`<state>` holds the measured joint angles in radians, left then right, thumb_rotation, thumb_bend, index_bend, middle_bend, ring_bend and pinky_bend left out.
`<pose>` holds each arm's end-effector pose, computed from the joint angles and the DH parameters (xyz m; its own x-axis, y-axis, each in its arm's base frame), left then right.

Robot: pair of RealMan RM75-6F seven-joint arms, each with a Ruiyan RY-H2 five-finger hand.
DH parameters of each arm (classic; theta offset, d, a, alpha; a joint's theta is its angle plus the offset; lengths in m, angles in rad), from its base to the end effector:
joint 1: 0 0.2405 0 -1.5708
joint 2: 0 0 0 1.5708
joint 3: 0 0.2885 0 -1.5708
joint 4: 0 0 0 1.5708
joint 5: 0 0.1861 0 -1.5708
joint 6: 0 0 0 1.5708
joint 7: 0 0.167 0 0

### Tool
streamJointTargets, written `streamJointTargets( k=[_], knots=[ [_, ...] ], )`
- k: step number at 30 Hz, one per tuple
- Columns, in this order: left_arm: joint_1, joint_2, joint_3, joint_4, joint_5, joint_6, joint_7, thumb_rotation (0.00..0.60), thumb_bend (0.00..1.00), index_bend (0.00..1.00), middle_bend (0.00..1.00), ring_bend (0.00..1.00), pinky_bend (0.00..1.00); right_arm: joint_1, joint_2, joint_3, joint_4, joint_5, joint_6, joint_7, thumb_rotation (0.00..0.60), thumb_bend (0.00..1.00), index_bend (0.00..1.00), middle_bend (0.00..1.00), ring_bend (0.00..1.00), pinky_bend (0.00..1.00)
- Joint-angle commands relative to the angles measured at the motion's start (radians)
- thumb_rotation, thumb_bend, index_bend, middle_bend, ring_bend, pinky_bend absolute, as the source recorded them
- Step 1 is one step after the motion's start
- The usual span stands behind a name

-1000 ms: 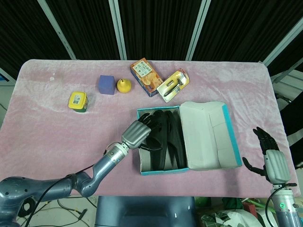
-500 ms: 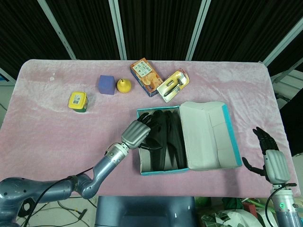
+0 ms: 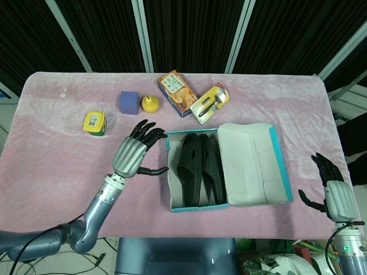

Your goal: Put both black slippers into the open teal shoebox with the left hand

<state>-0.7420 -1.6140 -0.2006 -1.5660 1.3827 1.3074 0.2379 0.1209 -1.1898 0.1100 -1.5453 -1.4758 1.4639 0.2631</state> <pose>-0.0935 0.3583 0.0336 0.1754 -0.0252 0.9842 0.8289 -0.5357 -0.1614 -0.3306 -0.2282 0.1847 0.1294 0.0446 0.9906 -0.9911 -0.0269 0.1307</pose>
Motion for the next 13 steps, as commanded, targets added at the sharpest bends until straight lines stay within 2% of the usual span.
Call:
streamJointTargets(
  k=[1,3,7,13],
  knots=[
    [0.133,0.158,0.043,-0.197,-0.082,0.109,0.185,0.156,0.00,0.25,0.20,0.10,0.08,-0.001,0.011,0.003,0.011,0.011,-0.004,-0.024,0.600,0.23,0.00,0.01,0.00,0.08],
    [0.174,0.197,0.055,-0.241,-0.098,0.152,0.219,0.189,0.00,0.24,0.20,0.10,0.08,-0.003,0.017,0.004,0.016,0.018,-0.004,-0.043,0.600,0.23,0.00,0.00,0.00,0.08],
    [0.264,0.273,0.104,-0.326,-0.106,0.238,0.256,0.200,0.00,0.24,0.20,0.10,0.08,-0.012,0.032,0.005,0.017,0.042,-0.004,-0.097,0.600,0.23,0.00,0.00,0.00,0.07],
    [0.428,0.336,0.217,-0.371,-0.052,0.368,0.205,0.207,0.00,0.24,0.21,0.10,0.08,-0.049,0.040,-0.009,0.006,0.057,0.033,-0.171,0.600,0.23,0.00,0.00,0.00,0.06]
  ],
)
